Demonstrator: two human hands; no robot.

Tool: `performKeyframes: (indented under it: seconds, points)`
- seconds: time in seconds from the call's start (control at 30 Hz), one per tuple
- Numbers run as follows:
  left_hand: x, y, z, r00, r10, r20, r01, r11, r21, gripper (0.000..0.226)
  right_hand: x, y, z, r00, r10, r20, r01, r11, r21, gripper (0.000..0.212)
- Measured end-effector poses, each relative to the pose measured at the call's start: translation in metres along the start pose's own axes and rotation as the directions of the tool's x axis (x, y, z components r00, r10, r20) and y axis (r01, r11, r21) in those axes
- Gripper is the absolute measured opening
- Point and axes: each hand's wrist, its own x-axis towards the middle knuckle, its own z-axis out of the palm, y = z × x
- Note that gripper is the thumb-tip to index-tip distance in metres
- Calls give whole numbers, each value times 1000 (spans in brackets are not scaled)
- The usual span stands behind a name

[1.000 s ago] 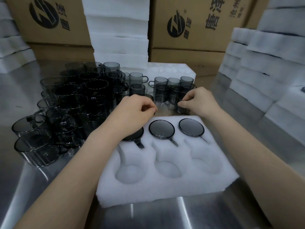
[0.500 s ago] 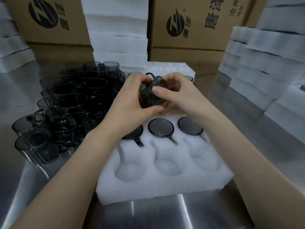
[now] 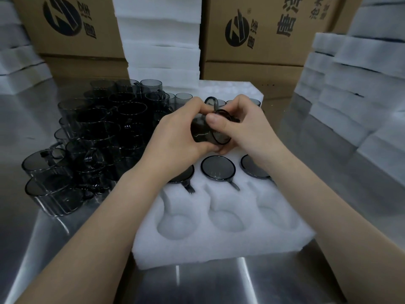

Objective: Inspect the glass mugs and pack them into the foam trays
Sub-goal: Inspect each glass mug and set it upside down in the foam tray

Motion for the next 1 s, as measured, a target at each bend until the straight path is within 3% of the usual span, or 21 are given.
performKeyframes:
  seconds: [0.17, 0.37, 0.5, 0.6, 0.73, 0.87, 1.0]
  points:
    - [-1, 1, 0, 1000, 22, -18, -23, 997, -73, 53, 2, 0, -3, 998, 62, -30, -56, 986, 154, 26]
    - [1, -2, -3, 999, -9, -32, 1, 966, -258, 52, 3, -2, -11, 974, 117, 194, -191, 885, 424, 13]
    - [1, -3, -4, 998, -36, -58, 11, 922, -387, 46, 3, -1, -12, 954, 76, 288, -217, 841, 495, 40]
    - [2, -6, -4, 996, -82, -41, 60, 922, -382, 46, 3, 1, -9, 964, 48, 263, -157, 898, 412, 41]
    - [2, -5, -2, 995, -102, -13, 93, 947, -307, 47, 2, 3, -4, 987, 48, 152, -73, 984, 164, 49]
    - [0, -1, -1, 998, -60, 2, 60, 980, -190, 53, 0, 2, 1, 999, 2, 38, -1, 1000, -24, 48]
    - [-1, 2, -1, 999, 23, 42, -19, 996, -85, 59, -1, 0, 3, 999, -21, -32, 19, 998, -62, 38]
